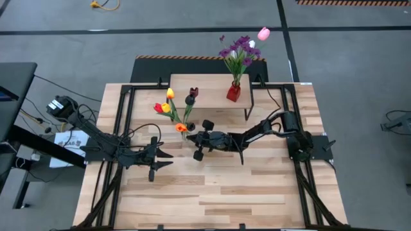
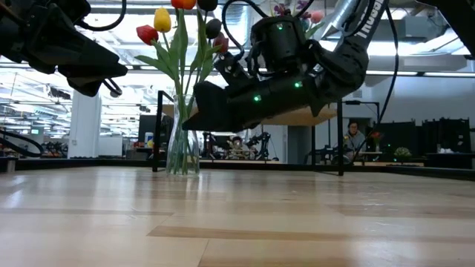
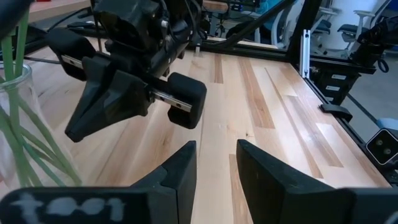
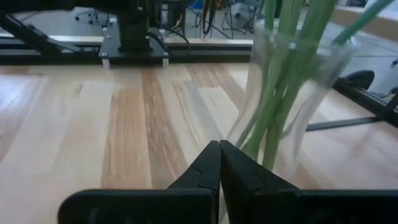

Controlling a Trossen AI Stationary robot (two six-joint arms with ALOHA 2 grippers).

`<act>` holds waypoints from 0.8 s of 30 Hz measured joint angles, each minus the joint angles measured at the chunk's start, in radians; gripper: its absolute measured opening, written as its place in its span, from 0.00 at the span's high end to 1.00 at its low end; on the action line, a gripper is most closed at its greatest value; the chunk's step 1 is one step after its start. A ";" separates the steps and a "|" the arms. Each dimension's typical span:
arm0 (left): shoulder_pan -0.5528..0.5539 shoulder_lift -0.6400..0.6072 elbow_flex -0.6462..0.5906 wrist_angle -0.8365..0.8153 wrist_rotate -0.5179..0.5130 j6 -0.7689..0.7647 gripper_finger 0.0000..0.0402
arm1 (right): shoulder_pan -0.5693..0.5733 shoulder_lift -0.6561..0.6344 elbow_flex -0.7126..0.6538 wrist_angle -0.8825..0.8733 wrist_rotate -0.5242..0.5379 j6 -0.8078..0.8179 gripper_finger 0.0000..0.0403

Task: Pick and place flowers into a vace then onto a shelf
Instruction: Put the transparent flower vase with the flowers on the shelf

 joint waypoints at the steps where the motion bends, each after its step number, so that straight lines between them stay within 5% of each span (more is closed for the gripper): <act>1: 0.000 0.000 0.000 0.000 0.000 0.000 0.74 | -0.002 0.000 0.005 0.000 0.000 -0.001 1.00; 24: 0.000 0.000 0.000 -0.011 0.000 -0.011 0.74 | -0.038 0.030 0.065 0.011 0.019 -0.036 1.00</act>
